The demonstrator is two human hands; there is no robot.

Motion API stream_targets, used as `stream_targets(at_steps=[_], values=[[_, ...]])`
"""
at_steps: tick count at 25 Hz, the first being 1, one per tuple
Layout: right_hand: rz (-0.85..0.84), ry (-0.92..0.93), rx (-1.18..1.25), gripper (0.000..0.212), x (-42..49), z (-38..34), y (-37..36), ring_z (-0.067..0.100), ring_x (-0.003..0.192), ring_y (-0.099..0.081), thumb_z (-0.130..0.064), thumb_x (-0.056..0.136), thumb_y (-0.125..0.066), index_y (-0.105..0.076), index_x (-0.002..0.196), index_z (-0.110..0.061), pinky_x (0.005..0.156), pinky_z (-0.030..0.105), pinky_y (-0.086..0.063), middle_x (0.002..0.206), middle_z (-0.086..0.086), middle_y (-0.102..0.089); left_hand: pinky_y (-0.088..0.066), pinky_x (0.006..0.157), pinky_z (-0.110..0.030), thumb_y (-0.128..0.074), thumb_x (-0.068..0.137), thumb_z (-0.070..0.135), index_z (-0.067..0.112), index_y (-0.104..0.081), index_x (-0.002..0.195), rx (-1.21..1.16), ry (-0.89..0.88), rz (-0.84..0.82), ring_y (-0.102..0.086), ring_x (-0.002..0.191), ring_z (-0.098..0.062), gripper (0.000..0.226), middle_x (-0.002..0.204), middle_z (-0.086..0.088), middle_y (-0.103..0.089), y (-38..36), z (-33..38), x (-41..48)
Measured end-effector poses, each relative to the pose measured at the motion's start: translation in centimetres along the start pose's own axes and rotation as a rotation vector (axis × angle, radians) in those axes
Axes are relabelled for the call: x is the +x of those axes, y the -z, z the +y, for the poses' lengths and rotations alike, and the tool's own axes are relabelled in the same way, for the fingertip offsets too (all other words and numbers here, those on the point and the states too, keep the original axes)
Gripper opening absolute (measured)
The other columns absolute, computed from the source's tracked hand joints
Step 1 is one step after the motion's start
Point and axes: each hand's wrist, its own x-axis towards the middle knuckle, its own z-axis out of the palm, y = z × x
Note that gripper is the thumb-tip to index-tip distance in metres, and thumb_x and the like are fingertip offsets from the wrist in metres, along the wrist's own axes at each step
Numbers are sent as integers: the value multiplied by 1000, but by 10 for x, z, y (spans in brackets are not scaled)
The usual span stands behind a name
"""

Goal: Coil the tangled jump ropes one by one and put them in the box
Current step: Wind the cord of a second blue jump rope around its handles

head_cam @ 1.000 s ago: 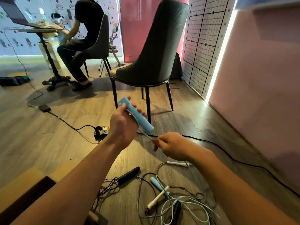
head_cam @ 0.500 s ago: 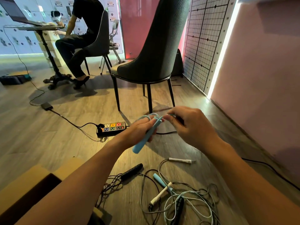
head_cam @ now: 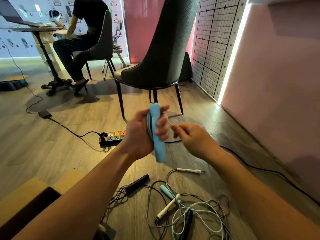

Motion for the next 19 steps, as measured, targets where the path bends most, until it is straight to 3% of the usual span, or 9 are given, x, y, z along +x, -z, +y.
stream_targets(at_steps=[2,5,8,10,13,16,19], values=[[-228,-41,-13,31,-2,-1,-7,5,58,-47,-41,103,-43,-65,88,-24,61,27,-44,71,-5,-57,-49,63,-26,-27,102,32,10,-55,118,-95,-186,128,-47,63,-11,40,74,-1,-47,5,4,2],[-412,-71,-46,34,-7,-3,-11,8,61,-47,-44,102,-45,-69,89,-23,61,27,-42,71,-5,-57,-52,74,-29,-30,107,32,12,-49,126,-134,-428,347,-53,70,-13,34,79,-2,-52,22,13,5],[-459,-14,-98,37,-9,-6,-6,5,55,-46,-50,97,-52,-72,83,-22,57,25,-40,64,-7,-57,-53,75,-28,-32,108,35,15,-52,123,-99,-540,593,-55,69,-12,33,77,-1,-53,41,25,4],[-418,62,-73,32,-8,-8,2,2,51,-46,-48,94,-58,-71,77,-24,55,22,-39,58,-9,-55,-52,75,-28,-33,107,35,18,-53,121,70,-552,702,-55,69,-10,30,76,0,-53,55,29,2],[-329,189,47,20,-10,-14,12,1,52,-48,-35,92,-67,-67,73,-28,55,19,-40,56,-11,-53,-50,73,-29,-33,107,35,16,-53,123,442,-431,707,-55,72,-12,31,79,-1,-55,71,23,-1],[-149,236,179,11,-9,-20,19,2,56,-51,-23,92,-68,-74,85,-17,55,18,-41,63,-8,-58,-49,71,-30,-30,108,32,14,-59,115,806,-157,606,-55,73,-17,34,82,-7,-56,59,10,-2],[86,222,204,10,-7,-18,21,4,58,-55,-23,93,-68,-76,94,-17,55,18,-43,67,-8,-64,-52,67,-27,-30,108,32,8,-63,108,920,92,415,-58,73,-20,41,81,-11,-59,39,-2,-5]])
